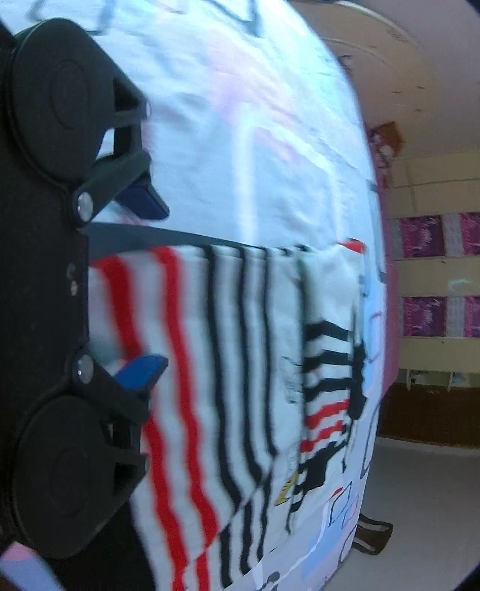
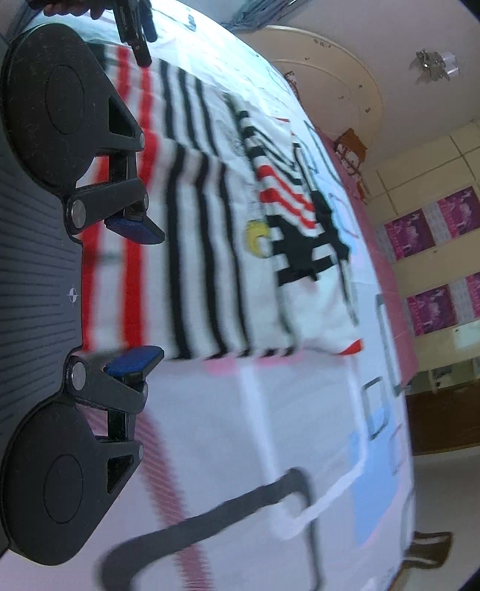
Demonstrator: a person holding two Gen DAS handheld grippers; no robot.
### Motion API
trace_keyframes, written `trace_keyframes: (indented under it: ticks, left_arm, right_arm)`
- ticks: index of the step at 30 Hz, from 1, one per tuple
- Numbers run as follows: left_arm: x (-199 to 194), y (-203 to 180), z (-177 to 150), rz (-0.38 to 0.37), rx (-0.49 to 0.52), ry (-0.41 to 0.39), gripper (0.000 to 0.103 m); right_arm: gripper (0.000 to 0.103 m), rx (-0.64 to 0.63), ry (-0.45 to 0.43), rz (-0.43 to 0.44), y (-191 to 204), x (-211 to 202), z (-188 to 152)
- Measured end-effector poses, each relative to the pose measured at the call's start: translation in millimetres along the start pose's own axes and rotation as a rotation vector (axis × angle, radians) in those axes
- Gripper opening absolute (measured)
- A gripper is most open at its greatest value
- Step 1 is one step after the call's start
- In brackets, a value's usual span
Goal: Fold small clothes
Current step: 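Grasp the sweater hem with both tools and lift it toward the collar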
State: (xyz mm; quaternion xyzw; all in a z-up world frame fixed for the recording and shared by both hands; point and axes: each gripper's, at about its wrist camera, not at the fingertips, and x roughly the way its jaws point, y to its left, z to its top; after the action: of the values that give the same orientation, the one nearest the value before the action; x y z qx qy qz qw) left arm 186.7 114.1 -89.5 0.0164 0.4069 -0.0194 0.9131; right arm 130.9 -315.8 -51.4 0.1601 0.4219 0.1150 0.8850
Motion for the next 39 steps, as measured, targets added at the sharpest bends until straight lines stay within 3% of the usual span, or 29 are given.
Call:
trace_keyframes:
  ticks: [4, 8, 9, 11, 15, 20, 23, 25, 28, 29, 30, 32, 34, 37, 39]
  left_arm:
    - [-13, 20, -26, -0.091, -0.108, 0.038, 0.069]
    - [-23, 36, -43, -0.312, -0.275, 0.066, 0.068]
    - [-24, 39, -46, -0.344, -0.304, 0.066, 0.068]
    - [-23, 43, -51, -0.410, -0.358, 0.070, 0.067]
    - [-7, 47, -43, -0.469, -0.420, 0.058, 0.065]
    - [12, 57, -36, -0.549, -0.535, 0.043, 0.064]
    - [6, 52, -41, -0.540, -0.506, 0.053, 0.054]
    - [0, 50, -47, -0.499, -0.484, 0.047, 0.040]
    - [-2, 47, -49, -0.470, -0.461, 0.048, 0.037]
    - [-1, 45, -45, -0.452, -0.437, 0.049, 0.032]
    - [-2, 46, -43, -0.426, -0.443, 0.042, 0.007]
    - [-14, 60, -45, -0.456, -0.591, -0.074, 0.006]
    - [-24, 65, -46, -0.444, -0.623, -0.128, 0.007]
    - [-10, 55, -54, -0.365, -0.510, -0.015, 0.007]
    - [-6, 55, -62, -0.369, -0.536, -0.006, 0.007]
  right_arm:
    - [0.061, 0.087, 0.042, 0.043, -18, -9, -27]
    - [0.061, 0.141, 0.060, 0.136, -24, -21, -47]
    - [0.053, 0.147, 0.071, 0.163, -23, -23, -52]
    - [0.048, 0.151, 0.091, 0.204, -21, -25, -59]
    - [0.043, 0.252, 0.083, 0.292, -31, -20, -60]
    - [0.041, 0.372, 0.067, 0.331, -47, -3, -46]
    - [0.038, 0.339, 0.091, 0.355, -43, -6, -49]
    - [0.026, 0.315, 0.124, 0.368, -40, -7, -57]
    - [0.017, 0.322, 0.127, 0.368, -42, -7, -64]
    - [0.008, 0.327, 0.127, 0.368, -43, -6, -63]
    - [0.004, 0.316, 0.121, 0.360, -42, -6, -62]
    - [0.004, 0.281, 0.068, 0.378, -37, -15, -56]
    - [0.004, 0.282, -0.008, 0.418, -37, -34, -52]
    - [0.004, 0.239, -0.002, 0.345, -39, -38, -59]
    - [0.004, 0.244, 0.058, 0.307, -43, -24, -66]
